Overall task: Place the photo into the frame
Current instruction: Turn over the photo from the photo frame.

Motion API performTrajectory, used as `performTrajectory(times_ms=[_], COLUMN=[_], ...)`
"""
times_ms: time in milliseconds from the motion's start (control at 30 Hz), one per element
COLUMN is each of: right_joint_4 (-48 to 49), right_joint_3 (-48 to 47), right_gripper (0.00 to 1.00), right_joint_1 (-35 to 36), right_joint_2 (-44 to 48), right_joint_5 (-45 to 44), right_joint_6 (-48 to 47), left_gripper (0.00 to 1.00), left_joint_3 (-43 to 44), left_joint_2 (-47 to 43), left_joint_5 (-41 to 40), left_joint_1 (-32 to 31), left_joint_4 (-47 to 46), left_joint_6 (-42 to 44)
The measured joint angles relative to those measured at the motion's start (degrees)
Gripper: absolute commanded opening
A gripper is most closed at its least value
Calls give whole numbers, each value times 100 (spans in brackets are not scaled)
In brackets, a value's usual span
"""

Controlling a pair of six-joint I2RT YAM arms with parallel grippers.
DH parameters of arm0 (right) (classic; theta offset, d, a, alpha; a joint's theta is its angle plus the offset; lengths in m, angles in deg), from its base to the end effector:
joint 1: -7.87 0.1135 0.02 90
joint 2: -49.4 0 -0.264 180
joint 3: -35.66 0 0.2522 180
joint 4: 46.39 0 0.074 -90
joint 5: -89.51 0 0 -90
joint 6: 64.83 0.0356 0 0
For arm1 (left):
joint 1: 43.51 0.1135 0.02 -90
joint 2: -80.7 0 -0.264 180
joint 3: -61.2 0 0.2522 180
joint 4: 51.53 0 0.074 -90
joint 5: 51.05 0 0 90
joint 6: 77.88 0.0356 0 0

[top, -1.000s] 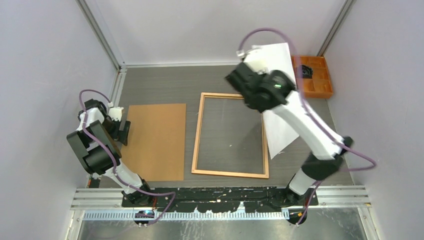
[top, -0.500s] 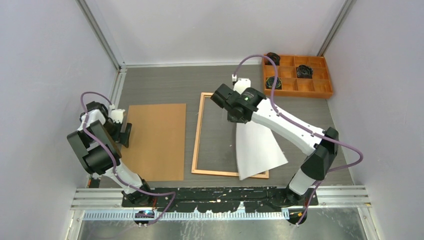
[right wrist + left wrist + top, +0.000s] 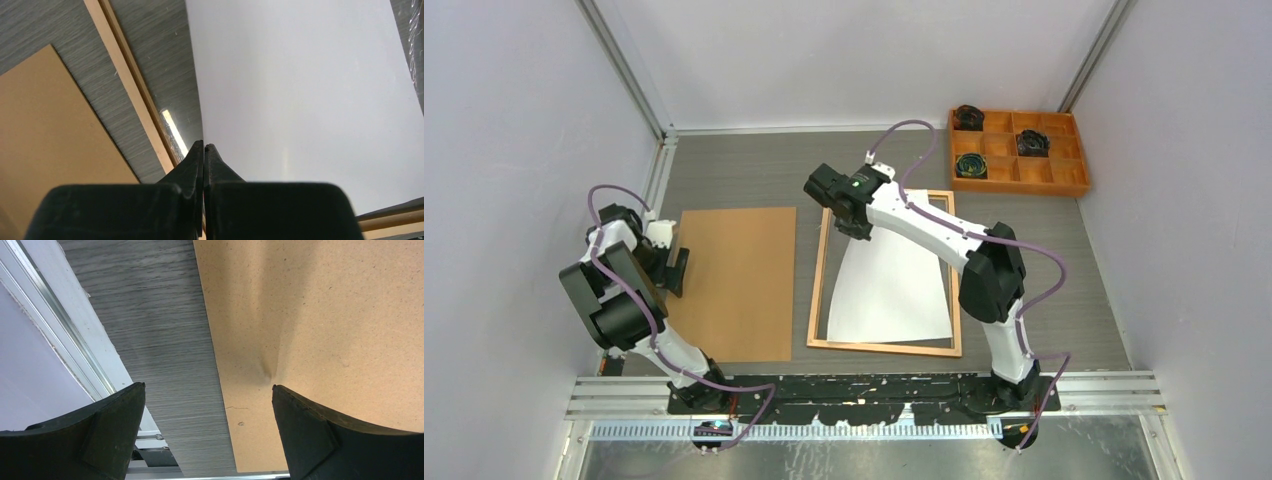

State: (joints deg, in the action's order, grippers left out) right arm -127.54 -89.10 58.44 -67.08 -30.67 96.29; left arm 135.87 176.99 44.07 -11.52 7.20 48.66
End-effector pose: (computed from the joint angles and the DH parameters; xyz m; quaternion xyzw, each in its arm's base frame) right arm 0.2794 0.3116 0.2860 0.2085 0.9325 0.0002 0.2949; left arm 0.2576 0.1572 0.1751 0.0433 0.9945 0.0105 0.0945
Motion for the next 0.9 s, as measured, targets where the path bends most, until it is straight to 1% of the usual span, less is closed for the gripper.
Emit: performTrajectory(times_ms=[400, 900], right_joint_4=[-227, -463], right_joint_3=[-164, -42], right_gripper=[1, 1], right_joint_1=[11, 35], right_joint_2=[-52, -52], right_joint_5=[-367, -627], right_joint_6=[678, 1023], left_gripper=[100, 100], left_joint_3=[-11, -11], left_joint_2=[0, 0], left_joint_5=[-87, -103], left_joint_1=[0, 0], left_joint_4=[-61, -66], left_joint_6=[11, 17])
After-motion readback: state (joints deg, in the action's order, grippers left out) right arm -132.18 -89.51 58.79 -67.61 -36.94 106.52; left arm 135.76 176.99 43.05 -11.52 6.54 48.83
